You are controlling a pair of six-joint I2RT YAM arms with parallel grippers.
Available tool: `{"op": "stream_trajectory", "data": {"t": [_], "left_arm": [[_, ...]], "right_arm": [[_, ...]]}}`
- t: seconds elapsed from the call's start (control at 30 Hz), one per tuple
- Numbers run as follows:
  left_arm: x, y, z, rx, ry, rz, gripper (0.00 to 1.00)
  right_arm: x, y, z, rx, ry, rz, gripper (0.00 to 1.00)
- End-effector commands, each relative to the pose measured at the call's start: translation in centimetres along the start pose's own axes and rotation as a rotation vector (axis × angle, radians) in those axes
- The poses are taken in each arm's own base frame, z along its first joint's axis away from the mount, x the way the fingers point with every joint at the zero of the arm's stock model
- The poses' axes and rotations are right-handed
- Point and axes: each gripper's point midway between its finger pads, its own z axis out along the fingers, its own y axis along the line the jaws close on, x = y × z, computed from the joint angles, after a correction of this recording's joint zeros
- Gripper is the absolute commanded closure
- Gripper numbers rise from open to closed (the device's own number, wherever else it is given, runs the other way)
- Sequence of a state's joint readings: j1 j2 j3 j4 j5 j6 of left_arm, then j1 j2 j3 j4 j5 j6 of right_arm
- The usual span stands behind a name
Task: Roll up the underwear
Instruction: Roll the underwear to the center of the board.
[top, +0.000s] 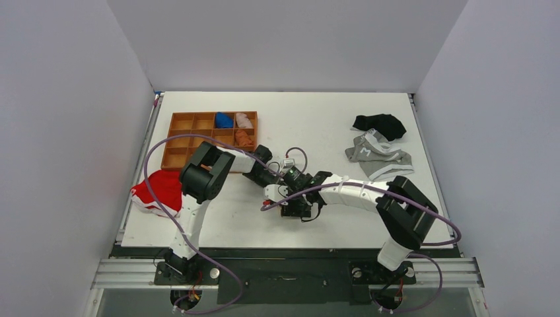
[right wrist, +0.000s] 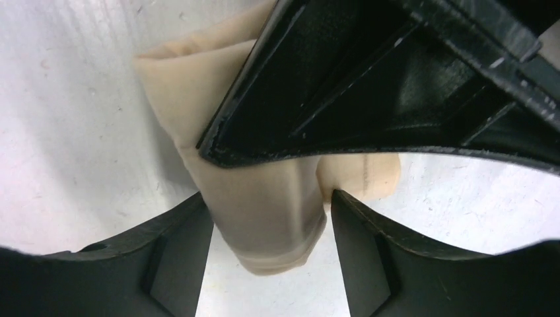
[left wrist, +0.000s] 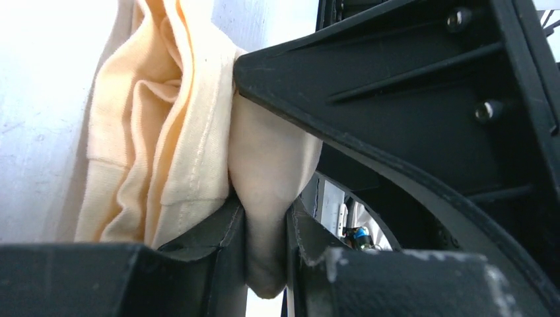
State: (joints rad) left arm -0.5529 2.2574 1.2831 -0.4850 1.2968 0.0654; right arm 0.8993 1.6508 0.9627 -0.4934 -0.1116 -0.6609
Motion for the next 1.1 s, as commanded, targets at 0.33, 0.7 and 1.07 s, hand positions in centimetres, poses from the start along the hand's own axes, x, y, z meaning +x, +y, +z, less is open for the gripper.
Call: {"op": "stream_trajectory", "data": {"t": [0.33, 0.7, 1.07], "left_arm": [[2.5, 5.0, 0.2, -0.184, 0.081, -0.001, 0.93], [2.1, 3.9, -1.0, -0.248, 0.108, 0.047, 0.61], [1.2, 2.3, -2.1, -0.293, 0.099, 0.057, 0.47]], "right_arm": [[-1.2, 0.5, 0.3, -0.077, 0.014, 0.01, 0.96], [0.5, 4.2, -0.1, -0.21, 0.055, 0.088, 1.0], [1.2, 5.5, -0.7, -0.237, 0.062, 0.129, 1.0]]}}
